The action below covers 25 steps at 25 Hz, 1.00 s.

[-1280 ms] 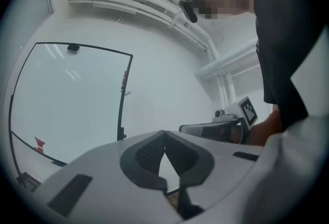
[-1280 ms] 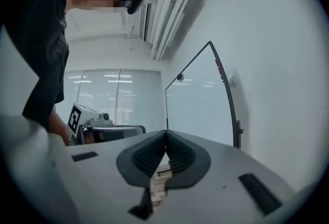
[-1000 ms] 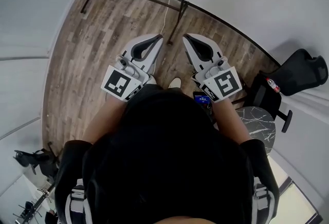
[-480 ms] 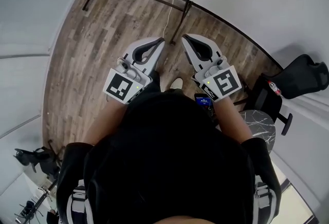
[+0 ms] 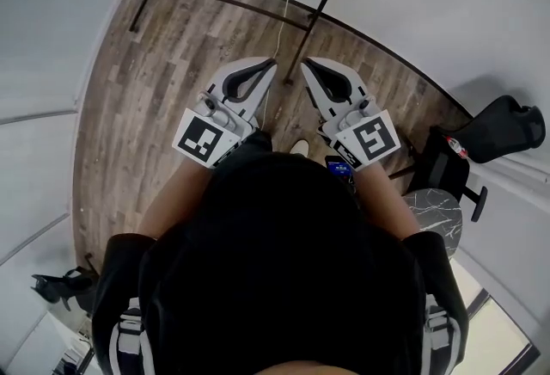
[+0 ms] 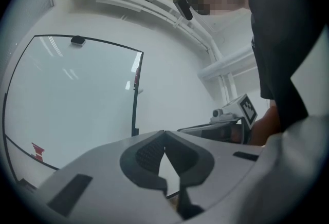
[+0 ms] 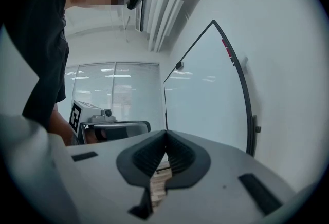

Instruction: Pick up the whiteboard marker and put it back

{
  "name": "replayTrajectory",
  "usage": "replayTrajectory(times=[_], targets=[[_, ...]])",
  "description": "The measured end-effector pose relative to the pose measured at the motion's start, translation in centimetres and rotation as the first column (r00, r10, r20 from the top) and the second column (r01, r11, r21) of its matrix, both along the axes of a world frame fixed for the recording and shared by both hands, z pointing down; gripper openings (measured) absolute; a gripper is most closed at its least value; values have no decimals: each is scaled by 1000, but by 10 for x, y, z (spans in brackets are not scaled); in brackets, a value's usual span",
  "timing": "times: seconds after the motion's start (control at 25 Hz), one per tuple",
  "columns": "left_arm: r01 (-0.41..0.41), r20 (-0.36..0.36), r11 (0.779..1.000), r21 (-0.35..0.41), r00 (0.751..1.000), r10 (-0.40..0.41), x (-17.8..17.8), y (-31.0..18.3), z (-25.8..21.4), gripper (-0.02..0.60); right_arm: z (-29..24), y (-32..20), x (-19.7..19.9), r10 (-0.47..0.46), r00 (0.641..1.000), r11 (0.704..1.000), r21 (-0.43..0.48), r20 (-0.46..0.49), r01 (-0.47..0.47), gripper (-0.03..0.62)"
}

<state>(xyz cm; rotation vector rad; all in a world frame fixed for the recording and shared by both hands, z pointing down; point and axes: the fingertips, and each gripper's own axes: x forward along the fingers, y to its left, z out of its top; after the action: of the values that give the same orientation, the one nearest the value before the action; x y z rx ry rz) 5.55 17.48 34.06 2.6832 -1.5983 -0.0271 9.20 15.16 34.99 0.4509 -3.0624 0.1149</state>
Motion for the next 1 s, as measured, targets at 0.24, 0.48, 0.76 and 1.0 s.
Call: replayTrajectory(times=[0.24,0.48,0.76,1.0], targets=[[-33,-31,999,35,999,34,-46,-26,-6,3,-1,-21,-47,24,1000,1000,11,-20,-24,-3],[-71,-35,997,-1,997,71,-82,-39,0,3,0,-36,-87,57,998,998,5,-37,-57,-3],[-110,-49,994,-21,993,109,-115,-48,9,3,4,-45,-120,98,994,995,-13,-38,-98,-3],[-136,-70,991,-18,988,134,-128,-58,11,3,7,-57,-135,123,991,992,-25,-44,-125,-3]])
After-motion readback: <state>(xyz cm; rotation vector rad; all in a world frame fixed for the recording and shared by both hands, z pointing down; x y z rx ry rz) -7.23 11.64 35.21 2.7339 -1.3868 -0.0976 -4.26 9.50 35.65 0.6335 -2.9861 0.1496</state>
